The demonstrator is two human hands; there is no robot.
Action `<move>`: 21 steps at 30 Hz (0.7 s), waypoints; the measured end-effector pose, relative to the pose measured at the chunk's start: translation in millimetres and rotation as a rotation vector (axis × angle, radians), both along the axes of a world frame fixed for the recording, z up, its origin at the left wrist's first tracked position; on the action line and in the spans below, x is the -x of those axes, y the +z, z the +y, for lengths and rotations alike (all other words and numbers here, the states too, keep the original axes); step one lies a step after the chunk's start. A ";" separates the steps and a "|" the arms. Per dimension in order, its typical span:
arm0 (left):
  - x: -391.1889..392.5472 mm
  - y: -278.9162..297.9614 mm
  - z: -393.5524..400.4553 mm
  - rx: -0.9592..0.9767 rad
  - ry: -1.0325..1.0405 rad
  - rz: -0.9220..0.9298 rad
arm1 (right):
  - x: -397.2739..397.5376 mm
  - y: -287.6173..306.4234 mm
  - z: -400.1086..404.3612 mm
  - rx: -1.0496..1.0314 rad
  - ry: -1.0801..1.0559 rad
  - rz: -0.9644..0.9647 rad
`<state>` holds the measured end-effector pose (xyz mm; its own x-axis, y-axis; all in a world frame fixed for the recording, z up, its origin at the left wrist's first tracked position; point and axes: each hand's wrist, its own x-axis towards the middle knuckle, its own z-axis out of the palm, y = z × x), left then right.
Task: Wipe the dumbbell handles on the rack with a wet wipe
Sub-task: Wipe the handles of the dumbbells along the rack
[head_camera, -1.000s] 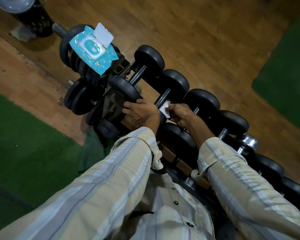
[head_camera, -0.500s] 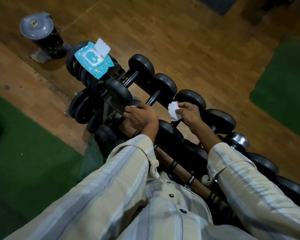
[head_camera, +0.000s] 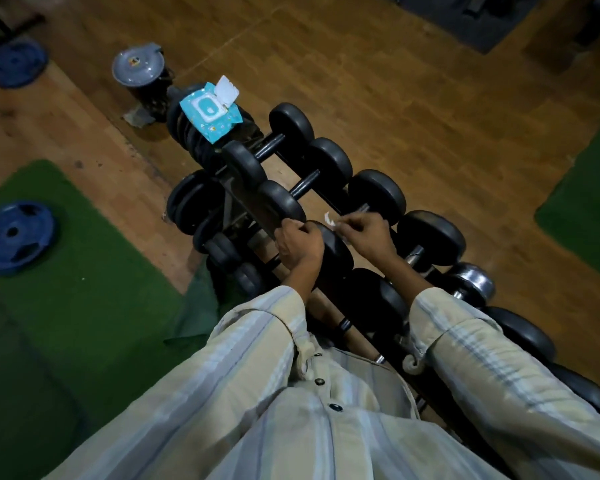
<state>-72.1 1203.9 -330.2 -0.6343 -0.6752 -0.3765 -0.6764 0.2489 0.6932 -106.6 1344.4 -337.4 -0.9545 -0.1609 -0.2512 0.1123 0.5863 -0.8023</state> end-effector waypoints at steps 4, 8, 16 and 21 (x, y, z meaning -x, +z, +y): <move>8.3 -1.6 0.2 -0.024 0.041 -0.041 | -1.0 -1.3 3.6 0.073 0.056 -0.289; 25.6 -14.9 6.5 -0.085 0.128 -0.135 | 0.7 -4.2 23.4 -0.043 0.215 -0.235; 52.1 -28.6 21.5 -0.005 0.319 -0.232 | 21.2 -10.6 25.7 -0.300 0.704 -0.070; 51.9 -37.6 22.2 0.103 0.319 -0.204 | 57.5 0.6 -1.5 -0.399 0.800 -0.136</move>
